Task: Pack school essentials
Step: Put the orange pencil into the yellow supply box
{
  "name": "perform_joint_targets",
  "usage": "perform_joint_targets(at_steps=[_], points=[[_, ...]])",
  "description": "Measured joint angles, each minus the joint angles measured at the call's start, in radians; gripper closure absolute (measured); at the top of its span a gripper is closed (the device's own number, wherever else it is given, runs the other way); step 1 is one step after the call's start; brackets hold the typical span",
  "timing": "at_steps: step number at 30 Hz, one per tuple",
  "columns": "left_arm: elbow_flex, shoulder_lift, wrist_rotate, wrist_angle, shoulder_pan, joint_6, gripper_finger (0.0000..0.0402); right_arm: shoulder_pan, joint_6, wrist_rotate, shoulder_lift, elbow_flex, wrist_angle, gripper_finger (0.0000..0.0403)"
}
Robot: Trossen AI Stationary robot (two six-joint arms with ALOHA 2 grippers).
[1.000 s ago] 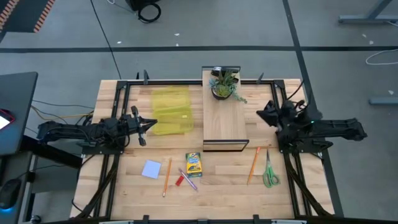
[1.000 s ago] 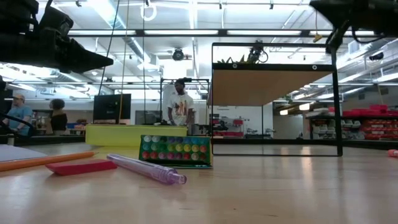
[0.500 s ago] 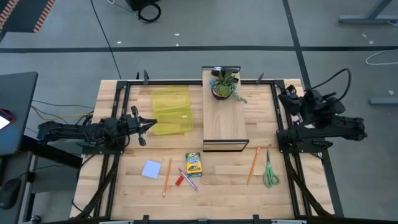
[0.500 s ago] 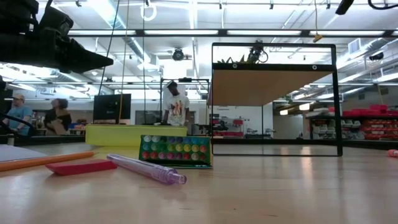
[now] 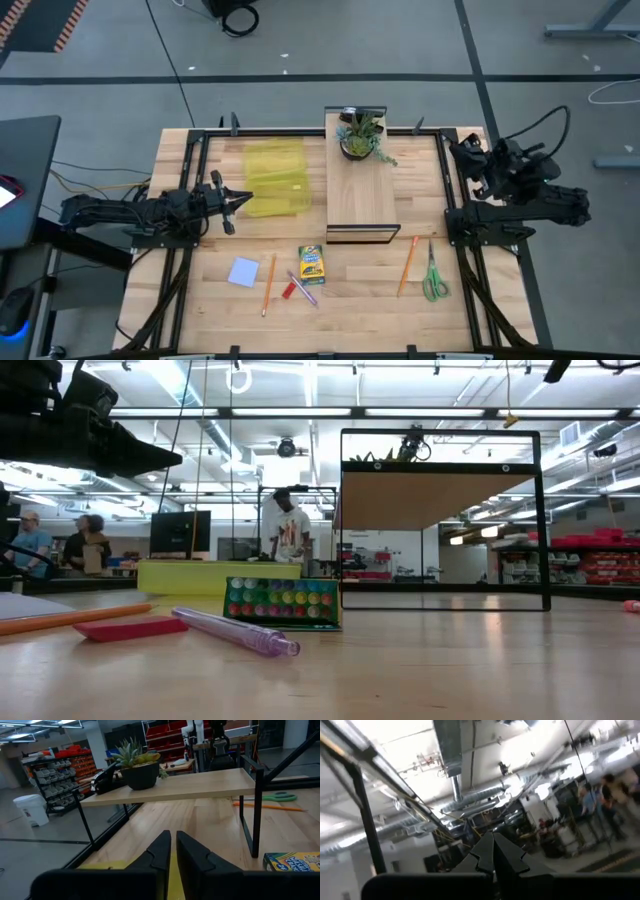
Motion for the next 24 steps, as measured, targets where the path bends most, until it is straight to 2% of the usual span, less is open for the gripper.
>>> perform_joint_targets(at_steps=[3, 9, 15, 19, 24], points=[[0.000, 0.000, 0.000, 0.000, 0.000, 0.000, 0.0368, 0.000, 0.017, -0.006, 0.017, 0.005, -0.039, 0.0387], [0.000, 0.000, 0.000, 0.000, 0.000, 0.000, 0.0373, 0.000, 0.092, -0.037, 0.095, 0.081, -0.281, 0.0387], [0.000, 0.000, 0.000, 0.000, 0.000, 0.000, 0.0364, 0.000, 0.151, -0.227, 0.228, 0.184, -0.502, 0.0387], [0.000, 0.000, 0.000, 0.000, 0.000, 0.000, 0.0365, 0.005, 0.165, -0.346, 0.331, 0.228, -0.541, 0.0387], [0.000, 0.000, 0.000, 0.000, 0.000, 0.000, 0.0373, 0.030, 0.159, -0.438, 0.434, 0.246, -0.582, 0.0387]])
